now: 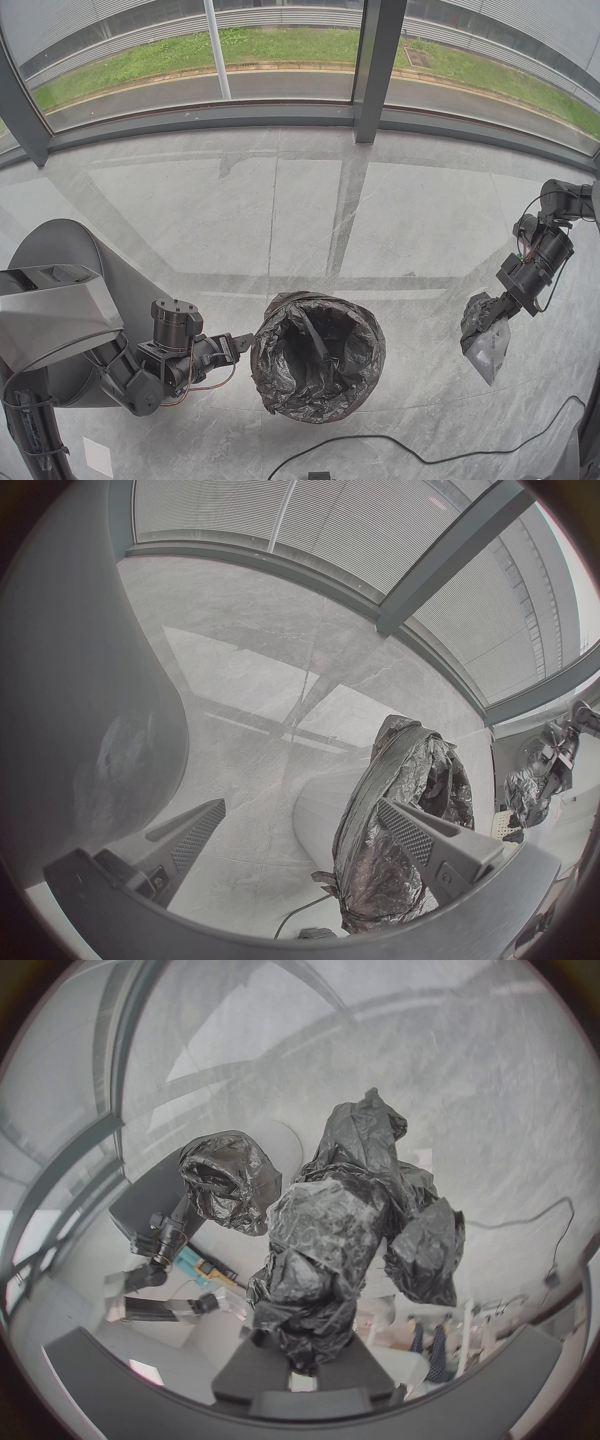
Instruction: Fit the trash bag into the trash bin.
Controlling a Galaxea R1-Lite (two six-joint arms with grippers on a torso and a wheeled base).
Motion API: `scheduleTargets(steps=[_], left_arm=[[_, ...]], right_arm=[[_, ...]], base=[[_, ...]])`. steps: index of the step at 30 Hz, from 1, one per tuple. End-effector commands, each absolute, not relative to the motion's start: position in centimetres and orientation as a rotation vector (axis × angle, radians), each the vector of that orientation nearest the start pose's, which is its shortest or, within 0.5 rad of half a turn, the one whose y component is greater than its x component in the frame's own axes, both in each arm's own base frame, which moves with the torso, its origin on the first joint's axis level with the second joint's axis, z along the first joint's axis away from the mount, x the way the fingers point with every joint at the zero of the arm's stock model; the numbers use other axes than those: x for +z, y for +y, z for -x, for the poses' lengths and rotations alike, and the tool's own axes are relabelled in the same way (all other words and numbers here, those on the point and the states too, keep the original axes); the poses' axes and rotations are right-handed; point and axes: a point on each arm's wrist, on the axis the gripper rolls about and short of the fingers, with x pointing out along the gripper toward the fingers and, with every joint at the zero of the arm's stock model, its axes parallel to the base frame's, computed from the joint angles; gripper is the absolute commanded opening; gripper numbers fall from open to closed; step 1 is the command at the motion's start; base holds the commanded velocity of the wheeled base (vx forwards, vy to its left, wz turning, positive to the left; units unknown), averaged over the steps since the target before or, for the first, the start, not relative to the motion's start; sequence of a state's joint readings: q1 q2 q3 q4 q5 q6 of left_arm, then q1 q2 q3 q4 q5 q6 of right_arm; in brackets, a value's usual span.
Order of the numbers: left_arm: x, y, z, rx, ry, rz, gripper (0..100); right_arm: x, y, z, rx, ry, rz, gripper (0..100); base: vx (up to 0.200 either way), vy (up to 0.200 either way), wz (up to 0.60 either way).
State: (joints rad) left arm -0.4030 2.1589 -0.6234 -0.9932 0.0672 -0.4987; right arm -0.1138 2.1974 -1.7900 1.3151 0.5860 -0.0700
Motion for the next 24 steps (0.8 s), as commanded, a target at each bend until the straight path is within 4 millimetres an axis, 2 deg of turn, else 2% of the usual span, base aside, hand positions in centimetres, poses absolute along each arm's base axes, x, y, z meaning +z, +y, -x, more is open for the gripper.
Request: scheduleTargets(steps=[1,4,6,8,9,10,13,17,20,24], left_arm=[[2.7,-13.4,-30.6,-0.205,0.583,0.357,100],[2.7,-13.5,-30.6,-0.207,0.583,0.356,100],[2.7,-13.5,-30.6,-0.207,0.583,0.356,100],[2.8,-13.5,-30.5,-0.208,0.58,0.356,100],[2.8,-13.5,-30.5,-0.208,0.58,0.356,100],[2.9,-13.5,-30.5,-0.208,0.577,0.356,100],[2.9,-13.4,-30.5,-0.208,0.577,0.356,100],[2.9,-13.5,-30.5,-0.209,0.577,0.357,100],[3.0,-13.5,-30.5,-0.209,0.576,0.357,100],[2.9,-13.5,-30.5,-0.21,0.579,0.356,100]], right_arm=[[10.3,3.4,-22.7,0.315,0.804,0.004,0],[7.8,6.1,-24.0,0.214,0.572,-0.006,0],[6.0,9.4,-25.6,0.11,0.355,-0.054,0],[4.8,11.7,-26.2,0.097,0.237,-0.086,0],[4.8,11.7,-26.2,0.097,0.237,-0.086,0],[3.4,14.1,-25.3,0.169,0.26,-0.057,0],[4.4,17.7,-24.0,0.296,0.223,-0.103,0],[5.7,19.2,-23.3,0.355,0.182,-0.122,0],[8.0,20.6,-21.6,0.432,0.148,-0.137,0],[10.8,21.6,-21.0,0.473,0.126,-0.151,0]], base=[[0.0,0.0,0.0],[0.0,0.0,0.0],[0.0,0.0,0.0],[0.0,0.0,0.0],[0.0,0.0,0.0],[0.0,0.0,0.0],[0.0,0.0,0.0],[0.0,0.0,0.0],[0.0,0.0,0.0],[0.0,0.0,0.0]])
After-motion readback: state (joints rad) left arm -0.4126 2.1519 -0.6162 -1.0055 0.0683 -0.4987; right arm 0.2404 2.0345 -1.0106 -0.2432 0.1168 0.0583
